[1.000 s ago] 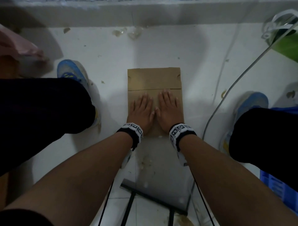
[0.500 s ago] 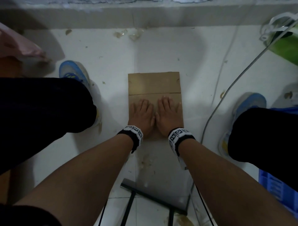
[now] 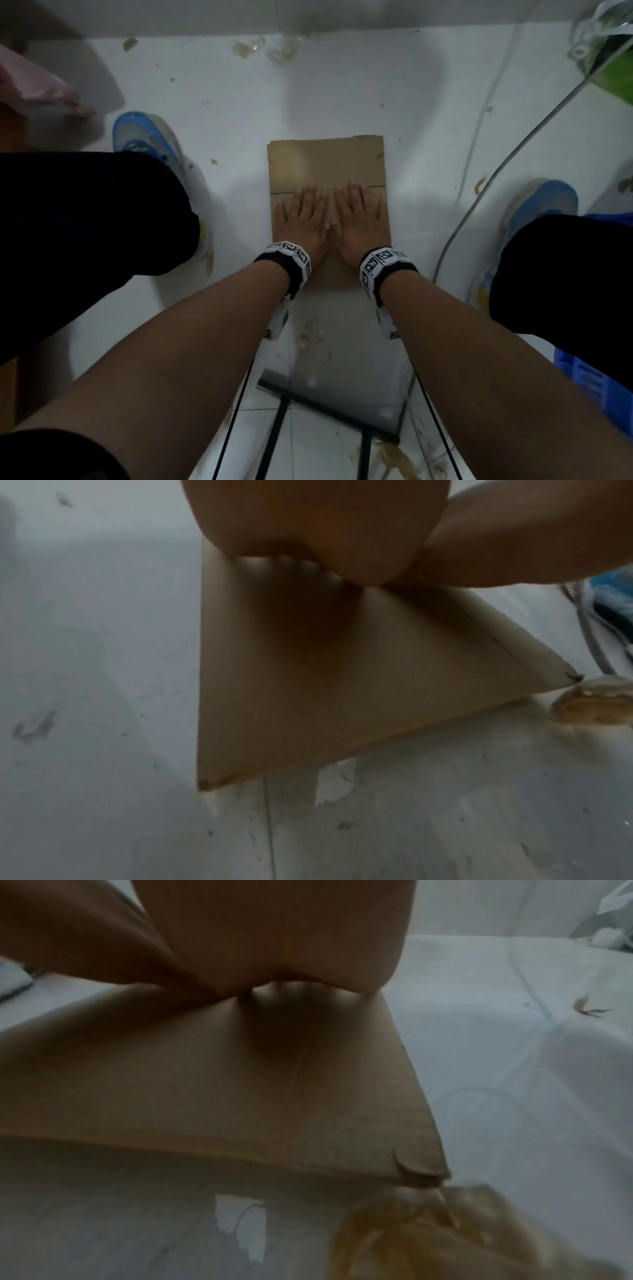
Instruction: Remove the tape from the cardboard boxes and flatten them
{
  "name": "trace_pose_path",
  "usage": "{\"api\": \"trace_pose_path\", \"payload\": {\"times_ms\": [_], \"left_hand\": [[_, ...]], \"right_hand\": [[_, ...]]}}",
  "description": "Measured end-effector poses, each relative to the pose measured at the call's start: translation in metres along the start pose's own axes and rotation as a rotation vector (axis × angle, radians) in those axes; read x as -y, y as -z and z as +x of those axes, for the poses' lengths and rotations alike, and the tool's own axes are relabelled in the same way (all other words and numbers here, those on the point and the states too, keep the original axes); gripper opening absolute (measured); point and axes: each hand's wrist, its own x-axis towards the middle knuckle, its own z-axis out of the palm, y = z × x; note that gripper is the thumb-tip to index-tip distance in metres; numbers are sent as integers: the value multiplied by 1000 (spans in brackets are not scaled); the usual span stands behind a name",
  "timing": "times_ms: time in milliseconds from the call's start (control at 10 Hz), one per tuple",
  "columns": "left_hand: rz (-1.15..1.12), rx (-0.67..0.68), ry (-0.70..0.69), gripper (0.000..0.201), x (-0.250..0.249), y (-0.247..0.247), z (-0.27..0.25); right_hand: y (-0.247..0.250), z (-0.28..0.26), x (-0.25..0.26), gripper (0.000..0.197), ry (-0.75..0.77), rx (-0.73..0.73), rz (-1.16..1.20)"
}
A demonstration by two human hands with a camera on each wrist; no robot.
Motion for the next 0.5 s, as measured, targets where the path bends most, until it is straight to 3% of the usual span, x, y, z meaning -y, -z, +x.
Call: {"api": "trace_pose_path", "payload": {"times_ms": [300, 500], "left_hand": [[-30, -1, -5, 62, -4, 17, -5], [-48, -131, -33, 60, -8, 65, -17]], "right_hand": [[16, 0, 6, 66, -15, 45, -30], [67, -17, 28, 58, 4, -47, -45]]}}
